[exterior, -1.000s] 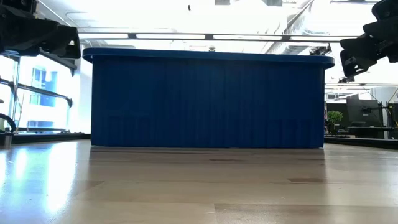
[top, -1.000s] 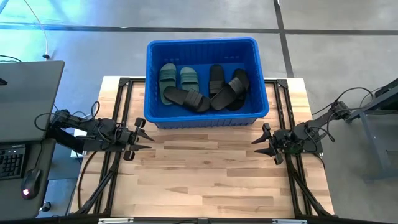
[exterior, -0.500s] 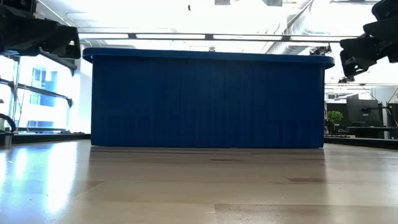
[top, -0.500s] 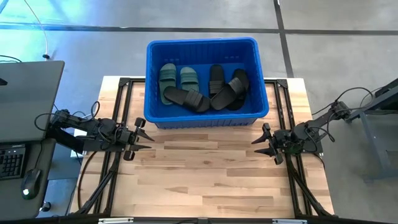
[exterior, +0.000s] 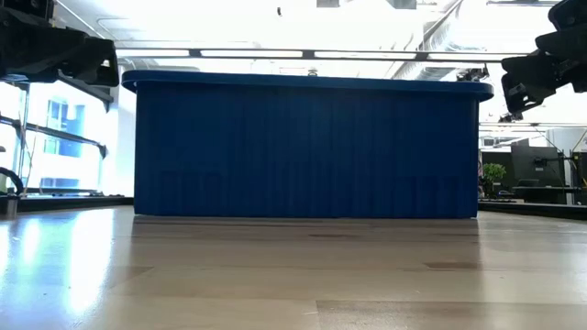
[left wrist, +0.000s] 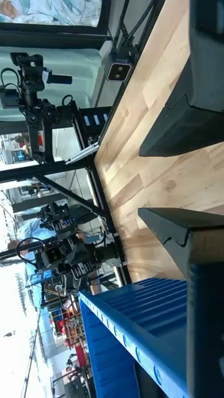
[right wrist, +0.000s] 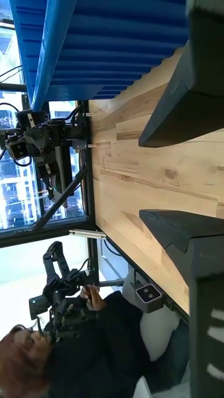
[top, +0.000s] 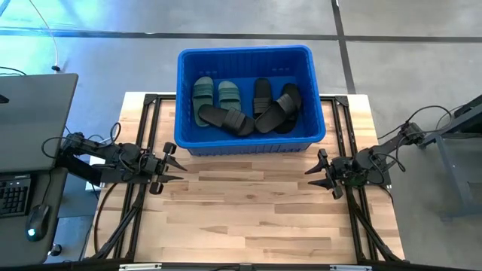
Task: Pick and place slides into bin
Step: Return to Home Position
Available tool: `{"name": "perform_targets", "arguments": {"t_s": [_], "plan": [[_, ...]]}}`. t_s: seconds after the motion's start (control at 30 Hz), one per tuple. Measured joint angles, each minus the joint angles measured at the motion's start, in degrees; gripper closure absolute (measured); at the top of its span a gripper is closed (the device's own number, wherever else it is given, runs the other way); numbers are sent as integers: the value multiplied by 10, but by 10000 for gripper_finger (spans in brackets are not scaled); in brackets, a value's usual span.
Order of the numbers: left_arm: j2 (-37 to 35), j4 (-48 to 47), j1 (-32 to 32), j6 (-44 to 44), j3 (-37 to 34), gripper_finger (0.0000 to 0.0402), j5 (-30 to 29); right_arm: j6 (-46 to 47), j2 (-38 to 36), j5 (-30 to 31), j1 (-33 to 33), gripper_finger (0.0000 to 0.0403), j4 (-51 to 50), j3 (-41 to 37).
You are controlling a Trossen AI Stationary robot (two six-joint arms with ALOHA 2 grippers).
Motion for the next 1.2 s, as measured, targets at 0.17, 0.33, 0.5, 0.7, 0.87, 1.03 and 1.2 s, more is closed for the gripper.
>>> {"name": "perform_targets", "arguments": {"t_s": [0.17, 0.33, 0.5, 0.7, 0.87, 1.03, 1.2], "plan": [[0, 0, 0, 0, 0, 275, 0, 0, 0, 0, 0, 233, 0, 0], [0, 0, 0, 0, 0, 275, 0, 0, 0, 0, 0, 238, 0, 0], [0, 0, 0, 0, 0, 275, 0, 0, 0, 0, 0, 246, 0, 0], [0, 0, 0, 0, 0, 275, 0, 0, 0, 0, 0, 244, 0, 0], [0, 0, 0, 0, 0, 275, 0, 0, 0, 0, 0, 237, 0, 0], [0, 0, 0, 0, 0, 275, 0, 0, 0, 0, 0, 233, 0, 0], [0, 0, 0, 0, 0, 275, 0, 0, 0, 0, 0, 237, 0, 0]]}}
